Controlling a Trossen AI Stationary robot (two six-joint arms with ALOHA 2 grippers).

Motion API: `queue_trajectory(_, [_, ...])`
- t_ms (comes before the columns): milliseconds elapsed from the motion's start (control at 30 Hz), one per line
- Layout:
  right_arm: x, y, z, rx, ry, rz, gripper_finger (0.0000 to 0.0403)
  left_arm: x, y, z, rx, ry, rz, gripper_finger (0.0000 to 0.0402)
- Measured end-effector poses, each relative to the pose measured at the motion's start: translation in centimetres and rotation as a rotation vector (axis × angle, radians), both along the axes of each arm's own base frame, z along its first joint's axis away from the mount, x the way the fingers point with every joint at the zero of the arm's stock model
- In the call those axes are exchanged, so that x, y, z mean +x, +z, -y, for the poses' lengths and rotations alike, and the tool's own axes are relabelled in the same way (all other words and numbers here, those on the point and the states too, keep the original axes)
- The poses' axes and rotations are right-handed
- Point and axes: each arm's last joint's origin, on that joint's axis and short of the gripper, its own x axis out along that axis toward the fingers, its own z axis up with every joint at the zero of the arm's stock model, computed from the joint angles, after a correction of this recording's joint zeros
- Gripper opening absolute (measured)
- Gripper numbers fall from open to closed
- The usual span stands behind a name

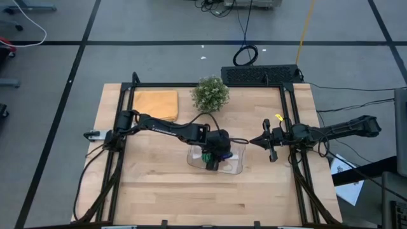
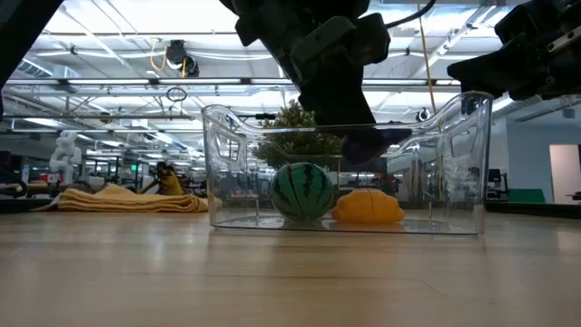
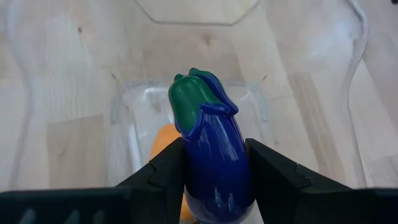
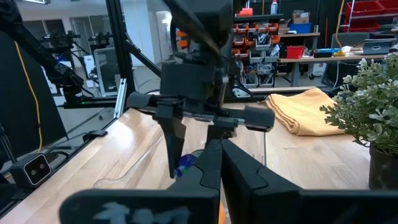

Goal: Pick and placing Produce into tupperware
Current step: Put the eggplant into the transparent bin

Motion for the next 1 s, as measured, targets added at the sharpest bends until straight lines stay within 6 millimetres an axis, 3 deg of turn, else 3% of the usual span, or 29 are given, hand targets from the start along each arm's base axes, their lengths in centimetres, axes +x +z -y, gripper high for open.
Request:
queue_trajectory(467, [0.0, 0.0, 0.0, 0.0, 0.0, 0.0, 0.0, -0.1, 0.1, 1.3, -0.001, -0.066, 0.016, 0.0152])
queue_trajectory(800, [0.0, -0.1, 0.0, 0.0, 0.0, -0.007, 0.0, 0.3, -1.0, 1.4, 0.003, -0.079, 0.015, 0.0152])
queue_trajectory(1000, [0.0, -0.1, 0.0, -0.003, 0.0, -0.008, 0.0, 0.8, -2.7, 1.5, -0.008, -0.087, -0.004, 0.0152])
